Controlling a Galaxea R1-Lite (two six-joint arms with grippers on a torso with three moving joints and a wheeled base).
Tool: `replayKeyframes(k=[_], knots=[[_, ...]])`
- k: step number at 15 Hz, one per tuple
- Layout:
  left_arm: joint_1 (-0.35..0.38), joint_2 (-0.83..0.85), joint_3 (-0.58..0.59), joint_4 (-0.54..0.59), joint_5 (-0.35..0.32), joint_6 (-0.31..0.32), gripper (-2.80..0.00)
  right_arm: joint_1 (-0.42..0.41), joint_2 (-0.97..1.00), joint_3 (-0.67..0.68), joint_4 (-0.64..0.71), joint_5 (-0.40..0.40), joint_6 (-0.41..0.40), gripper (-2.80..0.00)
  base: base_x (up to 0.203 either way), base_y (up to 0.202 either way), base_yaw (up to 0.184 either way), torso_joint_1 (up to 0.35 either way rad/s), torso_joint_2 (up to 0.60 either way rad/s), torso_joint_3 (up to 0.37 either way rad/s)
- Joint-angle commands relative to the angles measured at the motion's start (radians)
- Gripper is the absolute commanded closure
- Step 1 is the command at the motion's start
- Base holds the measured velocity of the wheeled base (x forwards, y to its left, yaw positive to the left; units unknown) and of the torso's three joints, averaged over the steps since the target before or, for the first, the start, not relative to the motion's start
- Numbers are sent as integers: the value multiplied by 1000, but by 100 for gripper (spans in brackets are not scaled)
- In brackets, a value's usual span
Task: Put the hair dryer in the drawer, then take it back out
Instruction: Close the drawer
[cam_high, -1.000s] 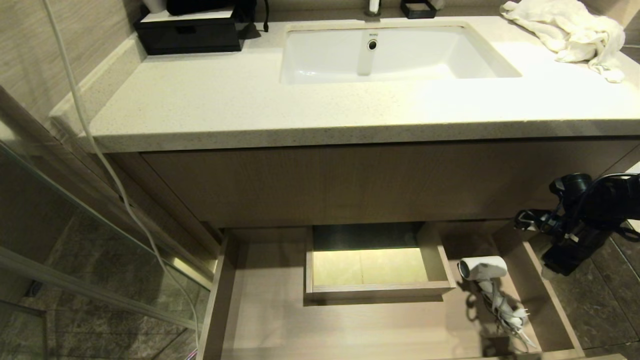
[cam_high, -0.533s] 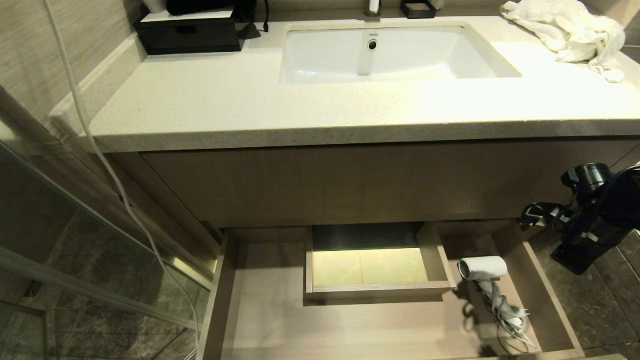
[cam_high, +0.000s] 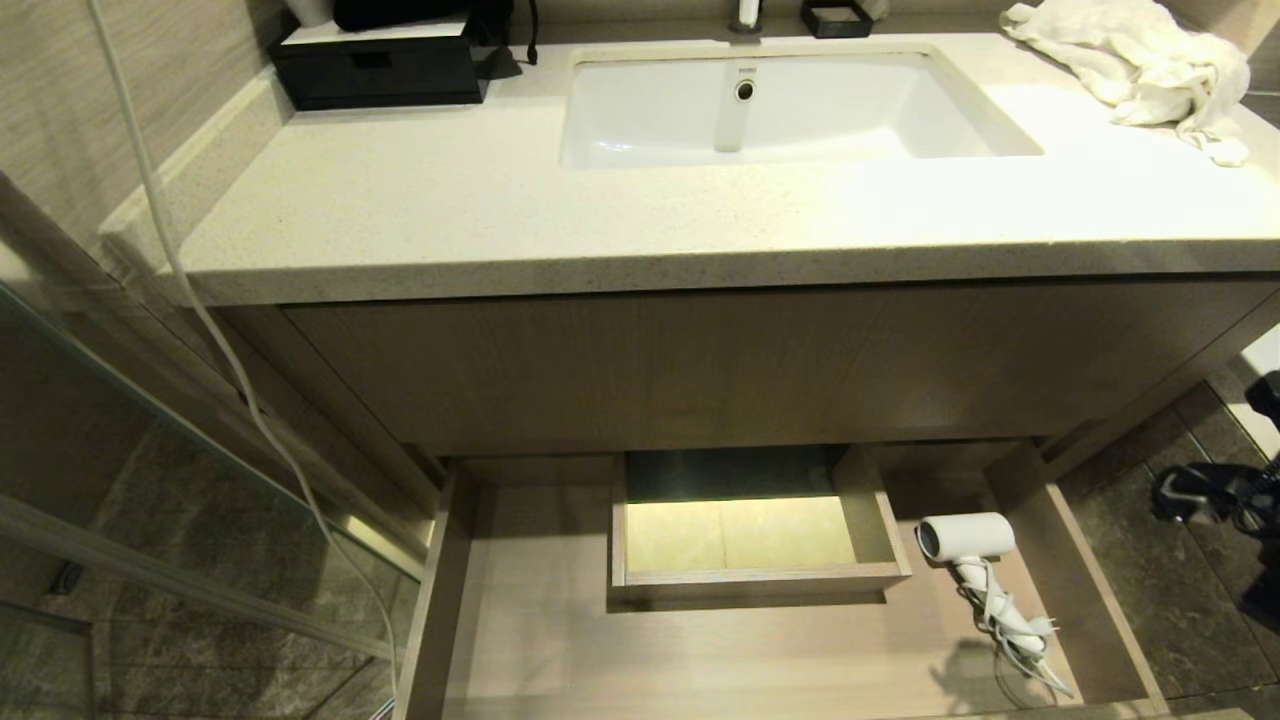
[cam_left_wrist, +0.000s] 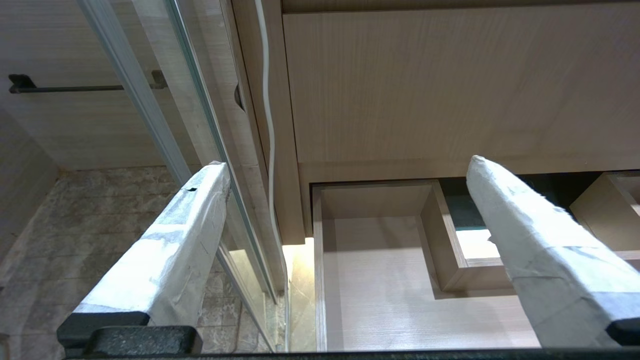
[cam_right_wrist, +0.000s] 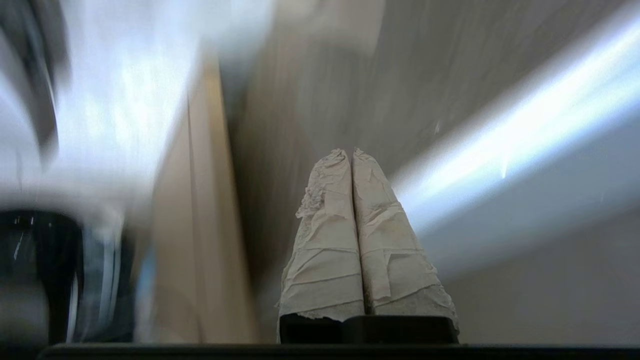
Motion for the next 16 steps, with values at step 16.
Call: replayKeyframes(k=[16], knots=[[0, 0, 40, -2, 0, -1, -280, -322, 392, 124, -96, -225, 443, 0, 0, 0, 0, 0, 0, 0]])
